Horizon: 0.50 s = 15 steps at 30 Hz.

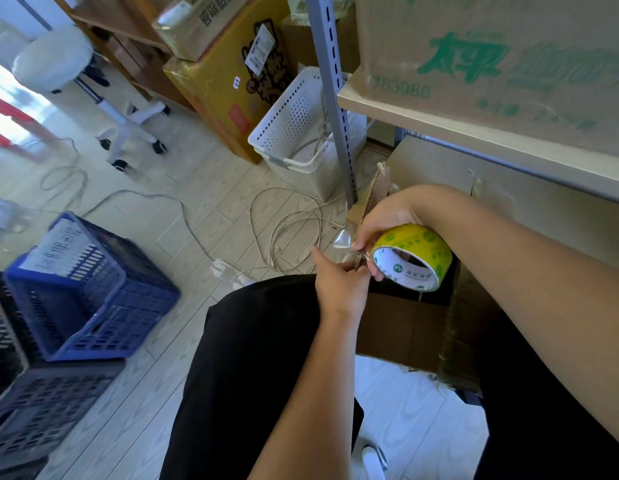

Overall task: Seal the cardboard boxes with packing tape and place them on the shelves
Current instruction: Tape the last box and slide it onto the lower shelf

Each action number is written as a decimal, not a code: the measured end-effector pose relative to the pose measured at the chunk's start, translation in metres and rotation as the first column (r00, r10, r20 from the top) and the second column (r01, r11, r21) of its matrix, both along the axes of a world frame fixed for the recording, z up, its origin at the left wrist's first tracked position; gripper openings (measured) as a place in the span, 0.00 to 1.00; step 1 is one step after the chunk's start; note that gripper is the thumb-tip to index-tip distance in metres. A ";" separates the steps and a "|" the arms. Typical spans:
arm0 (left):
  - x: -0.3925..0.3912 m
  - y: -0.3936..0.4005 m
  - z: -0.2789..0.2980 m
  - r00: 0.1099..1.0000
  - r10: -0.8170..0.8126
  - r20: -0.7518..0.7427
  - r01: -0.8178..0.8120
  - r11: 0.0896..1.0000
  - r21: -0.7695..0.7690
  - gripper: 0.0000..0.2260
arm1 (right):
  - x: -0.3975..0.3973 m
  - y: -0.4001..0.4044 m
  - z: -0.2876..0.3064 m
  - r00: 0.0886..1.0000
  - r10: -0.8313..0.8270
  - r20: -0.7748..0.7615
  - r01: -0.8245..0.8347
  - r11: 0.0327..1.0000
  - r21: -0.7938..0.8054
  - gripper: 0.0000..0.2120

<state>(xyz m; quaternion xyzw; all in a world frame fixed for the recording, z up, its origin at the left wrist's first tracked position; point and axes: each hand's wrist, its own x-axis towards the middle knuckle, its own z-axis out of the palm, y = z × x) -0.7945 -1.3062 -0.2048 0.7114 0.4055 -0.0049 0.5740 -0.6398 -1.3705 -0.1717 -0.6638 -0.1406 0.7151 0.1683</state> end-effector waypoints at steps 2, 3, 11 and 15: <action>-0.009 -0.007 0.009 0.999 -0.025 0.042 0.022 0.997 0.073 0.51 | 0.000 0.000 0.001 1.000 -0.011 0.017 0.010 1.000 0.009 0.23; -0.014 -0.011 0.012 0.995 -0.045 0.091 0.032 0.989 0.145 0.50 | -0.001 0.000 0.001 0.999 -0.029 0.034 0.028 0.999 0.019 0.22; -0.014 -0.015 -0.008 0.973 -0.228 0.025 0.183 0.836 0.518 0.24 | -0.007 -0.001 0.006 0.978 -0.014 0.208 -0.016 0.990 0.140 0.19; -0.011 -0.010 -0.019 0.984 -0.152 0.098 0.089 0.879 0.469 0.21 | -0.008 -0.004 0.000 0.989 -0.038 0.145 0.020 0.992 0.128 0.23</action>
